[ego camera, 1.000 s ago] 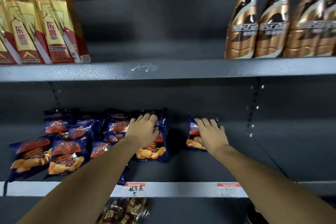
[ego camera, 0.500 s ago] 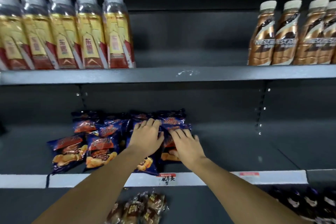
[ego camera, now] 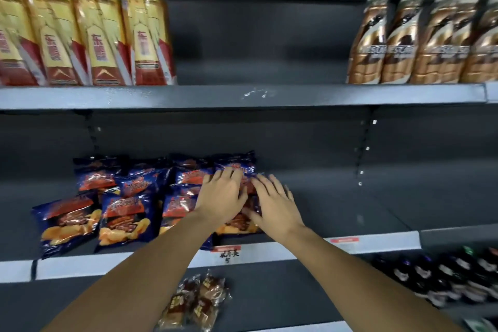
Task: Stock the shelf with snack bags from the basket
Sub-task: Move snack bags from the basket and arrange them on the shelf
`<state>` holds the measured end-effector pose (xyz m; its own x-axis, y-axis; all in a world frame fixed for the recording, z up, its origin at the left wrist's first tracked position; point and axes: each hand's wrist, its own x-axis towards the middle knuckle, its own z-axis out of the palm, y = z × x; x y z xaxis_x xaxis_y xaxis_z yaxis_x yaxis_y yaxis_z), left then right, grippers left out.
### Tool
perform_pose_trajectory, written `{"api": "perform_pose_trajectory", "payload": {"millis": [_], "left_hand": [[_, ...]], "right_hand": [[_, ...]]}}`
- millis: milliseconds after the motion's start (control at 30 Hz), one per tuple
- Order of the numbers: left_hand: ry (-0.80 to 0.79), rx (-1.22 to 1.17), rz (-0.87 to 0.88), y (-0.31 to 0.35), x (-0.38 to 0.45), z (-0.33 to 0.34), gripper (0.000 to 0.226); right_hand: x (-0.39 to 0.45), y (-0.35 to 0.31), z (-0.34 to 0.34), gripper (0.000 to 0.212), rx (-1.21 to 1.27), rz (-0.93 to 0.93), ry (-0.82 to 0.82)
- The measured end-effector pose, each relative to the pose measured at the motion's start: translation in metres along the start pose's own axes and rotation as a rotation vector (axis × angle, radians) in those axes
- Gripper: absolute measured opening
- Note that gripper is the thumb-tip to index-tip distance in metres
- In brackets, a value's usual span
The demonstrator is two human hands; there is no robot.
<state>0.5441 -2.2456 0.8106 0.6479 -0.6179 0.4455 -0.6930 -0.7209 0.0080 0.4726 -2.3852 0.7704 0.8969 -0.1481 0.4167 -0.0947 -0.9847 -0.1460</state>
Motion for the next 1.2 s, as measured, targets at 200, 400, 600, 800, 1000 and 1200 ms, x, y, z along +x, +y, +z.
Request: {"api": "perform_pose_trajectory", "payload": {"millis": [200, 400, 600, 800, 1000, 1200], "left_hand": [[-0.013, -0.100, 0.225, 0.149, 0.035, 0.027, 0.047], [-0.044, -0.219, 0.554, 0.350, 0.033, 0.046, 0.051], [-0.115, -0.300, 0.796, 0.546, -0.001, 0.056, 0.049], [-0.173, -0.365, 0.973, 0.693, -0.041, 0.062, 0.049], [-0.175, -0.396, 1.106, 0.803, -0.061, 0.069, 0.050], [-0.201, -0.449, 1.191, 0.889, -0.058, 0.103, 0.045]], "right_hand": [[-0.078, 0.118, -0.060, 0.066, -0.166, 0.277, 0.047], [-0.224, 0.256, -0.128, 0.065, -0.276, 0.626, 0.031], [-0.389, 0.352, -0.187, 0.061, -0.336, 0.945, 0.003], [-0.511, 0.411, -0.238, 0.061, -0.408, 1.107, -0.005], [-0.571, 0.463, -0.272, 0.061, -0.452, 1.247, 0.034], [-0.601, 0.532, -0.271, 0.059, -0.469, 1.316, 0.027]]}}
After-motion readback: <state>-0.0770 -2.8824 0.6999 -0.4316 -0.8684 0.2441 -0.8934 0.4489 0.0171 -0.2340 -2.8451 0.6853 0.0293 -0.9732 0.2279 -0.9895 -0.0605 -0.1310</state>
